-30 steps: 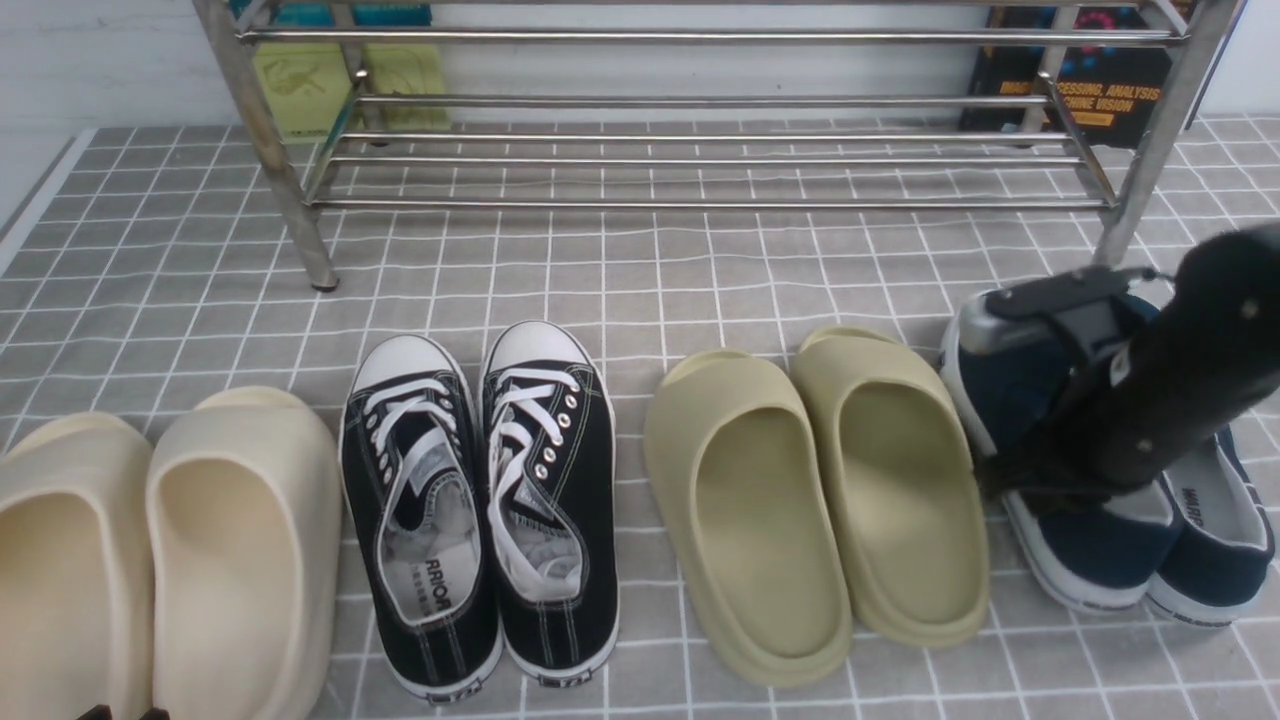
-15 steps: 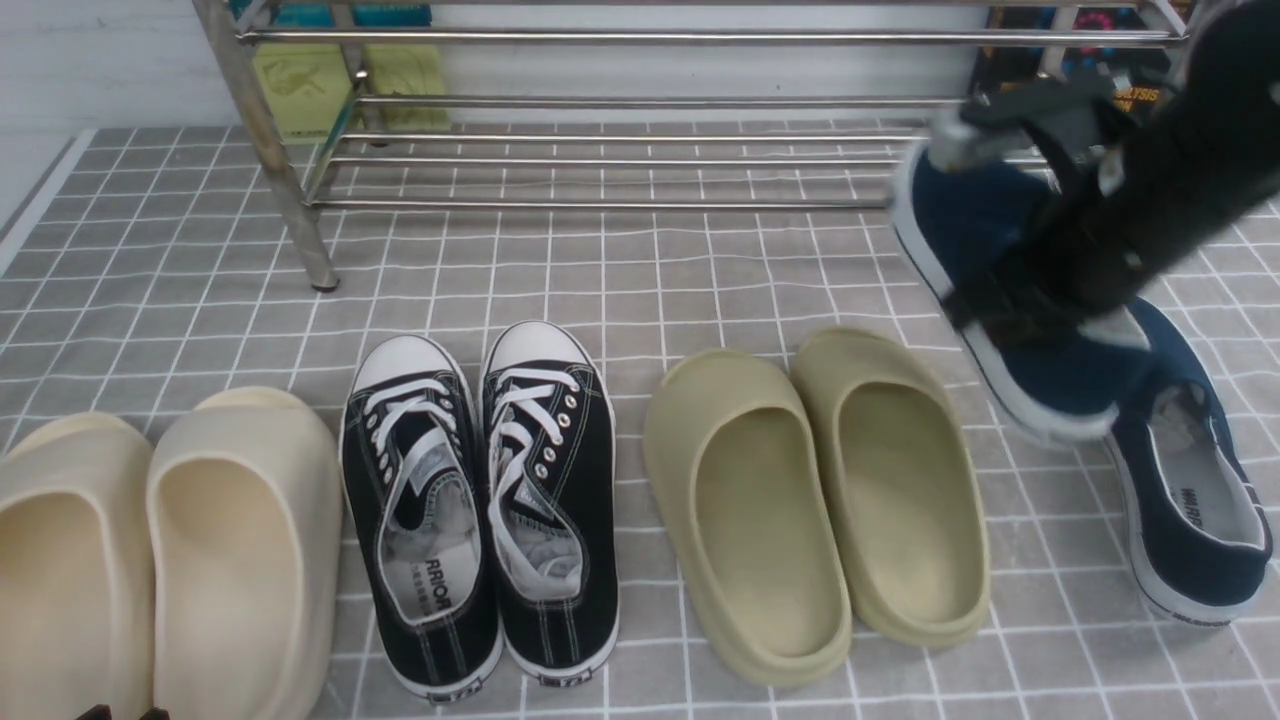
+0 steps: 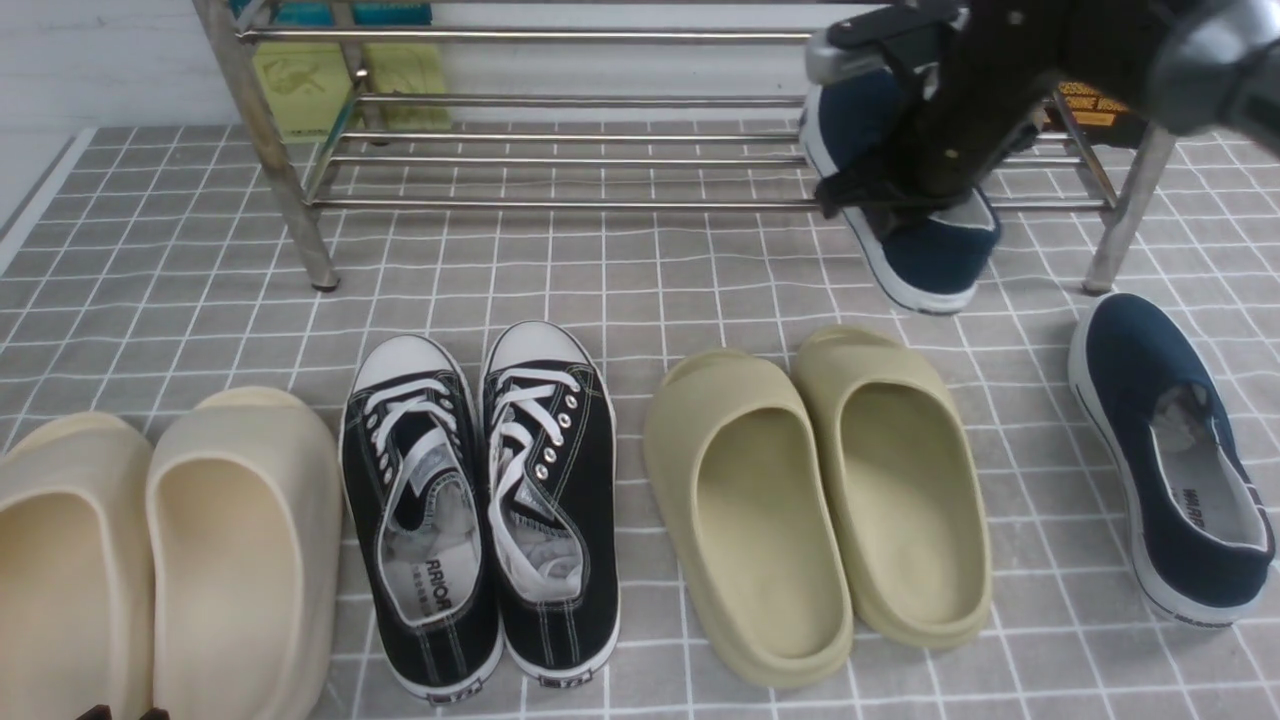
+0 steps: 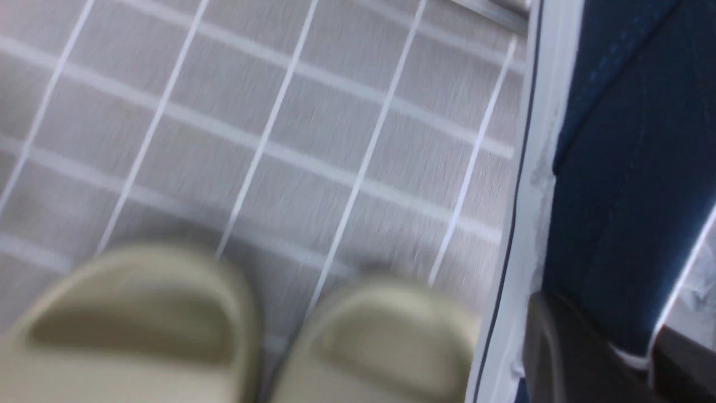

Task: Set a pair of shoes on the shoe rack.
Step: Use the right arm to put a shoe into the shoe rack

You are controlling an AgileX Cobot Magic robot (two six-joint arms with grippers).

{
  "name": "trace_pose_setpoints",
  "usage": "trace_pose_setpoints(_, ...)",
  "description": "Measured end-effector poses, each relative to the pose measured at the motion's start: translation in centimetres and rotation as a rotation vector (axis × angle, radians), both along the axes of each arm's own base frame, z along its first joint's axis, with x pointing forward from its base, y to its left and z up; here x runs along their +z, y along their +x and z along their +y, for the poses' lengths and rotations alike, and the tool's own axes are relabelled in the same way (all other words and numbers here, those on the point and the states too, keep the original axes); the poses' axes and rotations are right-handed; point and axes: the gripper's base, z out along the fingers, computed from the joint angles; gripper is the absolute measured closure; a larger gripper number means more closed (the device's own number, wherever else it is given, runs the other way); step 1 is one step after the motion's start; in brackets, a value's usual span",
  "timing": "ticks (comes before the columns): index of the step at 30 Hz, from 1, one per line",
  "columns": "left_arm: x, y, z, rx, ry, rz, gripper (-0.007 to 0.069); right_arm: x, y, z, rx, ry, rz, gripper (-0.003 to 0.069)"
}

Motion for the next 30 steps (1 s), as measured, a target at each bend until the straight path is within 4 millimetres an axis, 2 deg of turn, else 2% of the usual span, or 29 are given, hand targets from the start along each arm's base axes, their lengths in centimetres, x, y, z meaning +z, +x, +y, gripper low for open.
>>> trace_pose_setpoints(9,0.0,0.0,0.0,0.000,0.000,0.000,0.0386,-1.3,2.8,0.7,-0.004,-0.036,-0.026,0.0612)
trace_pose_setpoints(23,0.0,0.0,0.0,0.000,0.000,0.000,0.0386,-1.9,3.2,0.5,-0.010,-0.055,-0.030,0.0603)
trace_pose_setpoints(30,0.0,0.0,0.0,0.000,0.000,0.000,0.0386,-1.6,3.6,0.1,-0.014,-0.054,-0.072,0.0489)
